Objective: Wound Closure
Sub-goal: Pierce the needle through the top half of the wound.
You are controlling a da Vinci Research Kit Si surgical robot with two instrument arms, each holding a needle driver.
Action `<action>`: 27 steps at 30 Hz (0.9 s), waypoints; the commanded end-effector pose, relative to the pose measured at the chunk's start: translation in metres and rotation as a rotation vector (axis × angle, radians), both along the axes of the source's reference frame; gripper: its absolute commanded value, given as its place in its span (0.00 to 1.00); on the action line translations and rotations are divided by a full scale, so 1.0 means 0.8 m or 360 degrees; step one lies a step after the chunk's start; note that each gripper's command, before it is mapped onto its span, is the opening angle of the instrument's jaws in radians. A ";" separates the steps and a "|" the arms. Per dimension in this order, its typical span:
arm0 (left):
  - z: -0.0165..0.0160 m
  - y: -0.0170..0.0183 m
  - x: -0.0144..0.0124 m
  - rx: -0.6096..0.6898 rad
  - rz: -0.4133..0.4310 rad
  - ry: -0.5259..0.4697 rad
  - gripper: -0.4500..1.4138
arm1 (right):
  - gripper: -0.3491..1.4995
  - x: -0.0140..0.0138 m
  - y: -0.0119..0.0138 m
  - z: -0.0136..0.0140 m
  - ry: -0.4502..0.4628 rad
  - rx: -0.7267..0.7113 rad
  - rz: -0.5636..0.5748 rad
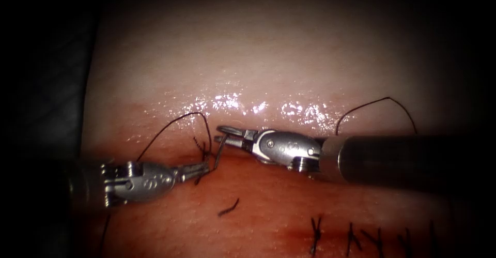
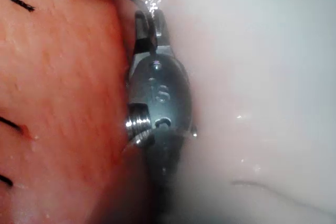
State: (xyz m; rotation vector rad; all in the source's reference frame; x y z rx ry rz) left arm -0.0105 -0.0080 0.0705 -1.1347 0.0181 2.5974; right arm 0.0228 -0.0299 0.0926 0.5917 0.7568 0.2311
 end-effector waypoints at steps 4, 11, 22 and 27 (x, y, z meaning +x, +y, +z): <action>0.0007 -0.0001 -0.0005 0.0000 0.0004 -0.0004 0.00 | 0.00 0.0017 0.0026 -0.0035 0.0114 -0.0234 -0.0009; 0.0005 -0.0002 -0.0004 0.0000 0.0004 -0.0002 0.00 | 0.00 0.0034 0.0044 -0.0080 0.0148 -0.0328 -0.0094; 0.0002 -0.0003 -0.0002 0.0002 0.0007 -0.0006 0.00 | 0.75 0.0039 0.0137 -0.0123 0.0293 -0.0356 0.0345; 0.0004 -0.0002 -0.0002 0.0004 0.0011 -0.0014 0.00 | 0.85 0.0045 0.0169 -0.0152 0.0401 -0.0511 0.0467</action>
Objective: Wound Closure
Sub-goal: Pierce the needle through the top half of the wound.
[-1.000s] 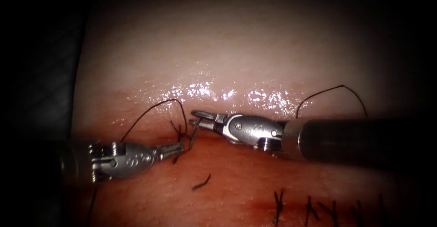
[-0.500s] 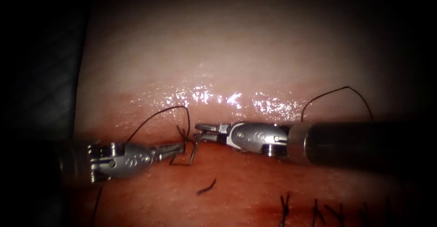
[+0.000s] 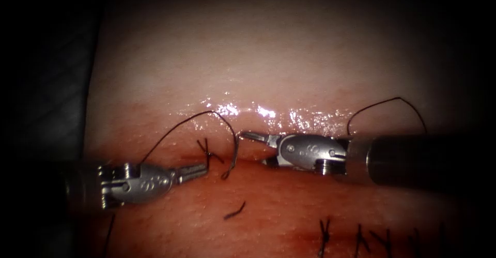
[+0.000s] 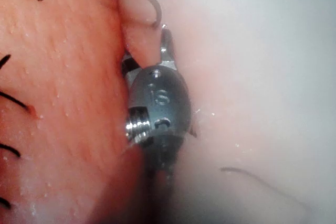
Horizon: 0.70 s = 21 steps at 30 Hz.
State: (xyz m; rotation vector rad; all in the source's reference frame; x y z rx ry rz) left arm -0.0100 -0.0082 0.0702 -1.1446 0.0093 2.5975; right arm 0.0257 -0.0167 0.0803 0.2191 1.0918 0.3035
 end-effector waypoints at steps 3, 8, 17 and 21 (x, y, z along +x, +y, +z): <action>0.0009 -0.0002 -0.0008 -0.0002 0.0001 -0.0001 0.00 | 0.87 0.0010 0.0025 -0.0037 0.0079 -0.0164 0.0115; 0.0009 -0.0005 -0.0017 -0.0001 -0.0001 -0.0011 0.00 | 0.93 0.0009 0.0069 -0.0104 0.0103 -0.0326 0.0263; 0.0011 -0.0008 -0.0035 0.0000 -0.0004 -0.0085 0.00 | 0.89 0.0056 0.0070 -0.0164 0.0115 -0.0601 0.0171; 0.0014 -0.0011 -0.0026 -0.0004 0.0006 -0.0090 0.00 | 0.89 0.0074 0.0058 -0.0138 0.0101 -0.0714 0.0102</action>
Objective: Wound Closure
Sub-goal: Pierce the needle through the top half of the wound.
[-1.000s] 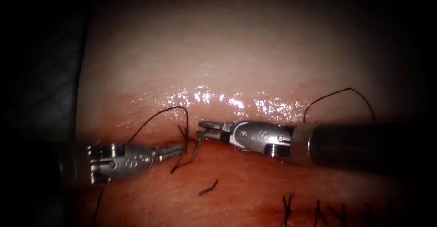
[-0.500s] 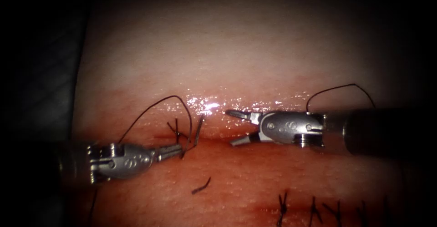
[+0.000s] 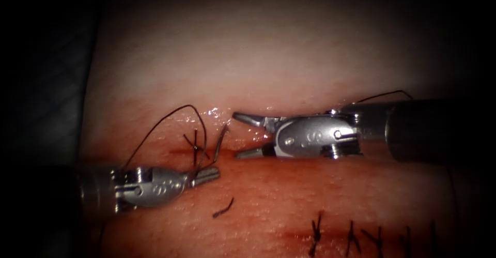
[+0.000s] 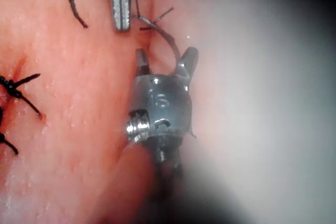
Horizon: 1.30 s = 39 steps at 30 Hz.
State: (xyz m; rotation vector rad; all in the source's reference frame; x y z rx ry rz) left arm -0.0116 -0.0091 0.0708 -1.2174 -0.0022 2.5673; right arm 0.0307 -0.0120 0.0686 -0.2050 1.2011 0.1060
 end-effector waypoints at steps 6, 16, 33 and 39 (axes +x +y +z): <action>0.0006 -0.0001 -0.0004 -0.0002 0.0003 -0.0001 0.00 | 0.87 0.0028 -0.0014 0.0026 0.0006 -0.0238 -0.0079; 0.0009 -0.0002 -0.0007 -0.0007 -0.0005 0.0001 0.00 | 0.76 0.0034 -0.0011 0.0015 0.0058 -0.0413 -0.0035; 0.0009 -0.0007 -0.0007 -0.0009 -0.0001 0.0012 0.00 | 0.00 0.0041 0.0003 0.0034 0.0036 -0.0417 -0.0051; 0.0010 -0.0002 -0.0018 0.0000 -0.0006 0.0012 0.00 | 0.00 0.0030 0.0012 0.0041 0.0037 -0.0389 -0.0156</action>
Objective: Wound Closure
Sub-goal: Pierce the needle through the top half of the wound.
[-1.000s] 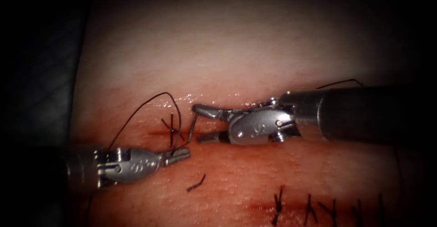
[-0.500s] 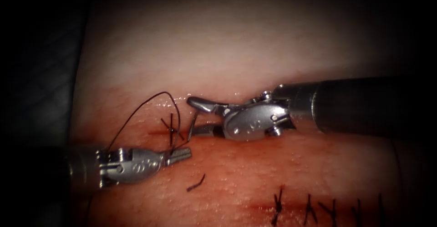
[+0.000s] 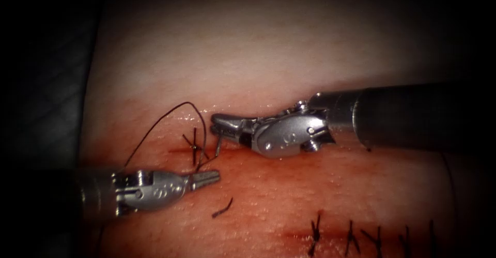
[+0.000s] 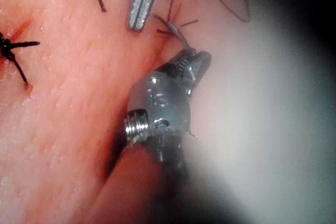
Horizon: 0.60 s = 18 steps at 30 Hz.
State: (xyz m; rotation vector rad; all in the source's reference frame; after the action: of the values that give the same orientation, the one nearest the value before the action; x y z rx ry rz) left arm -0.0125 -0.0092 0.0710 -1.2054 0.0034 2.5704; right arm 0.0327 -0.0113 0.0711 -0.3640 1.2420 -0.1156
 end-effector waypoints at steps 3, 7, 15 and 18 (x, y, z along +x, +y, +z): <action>0.0015 0.0005 -0.0014 0.0004 -0.0006 -0.0005 0.00 | 0.00 -0.0007 0.0010 0.0018 0.0033 0.0016 -0.0114; 0.0027 0.0014 -0.0019 0.0008 -0.0009 -0.0002 0.00 | 0.00 -0.0021 0.0022 0.0027 0.0147 0.0222 -0.0218; 0.0053 0.0000 -0.0017 0.0037 0.0018 0.0041 0.00 | 0.00 -0.0018 0.0060 0.0028 0.0372 0.0793 -0.0351; 0.0053 -0.0009 -0.0016 0.0048 0.0030 0.0054 0.00 | 0.00 -0.0009 0.0053 0.0028 0.0339 0.0822 -0.0307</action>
State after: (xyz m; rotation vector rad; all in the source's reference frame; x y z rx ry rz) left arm -0.0132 -0.0100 0.0747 -1.1519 -0.0421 2.5984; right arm 0.0313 -0.0072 0.0729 0.2018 1.4612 0.0914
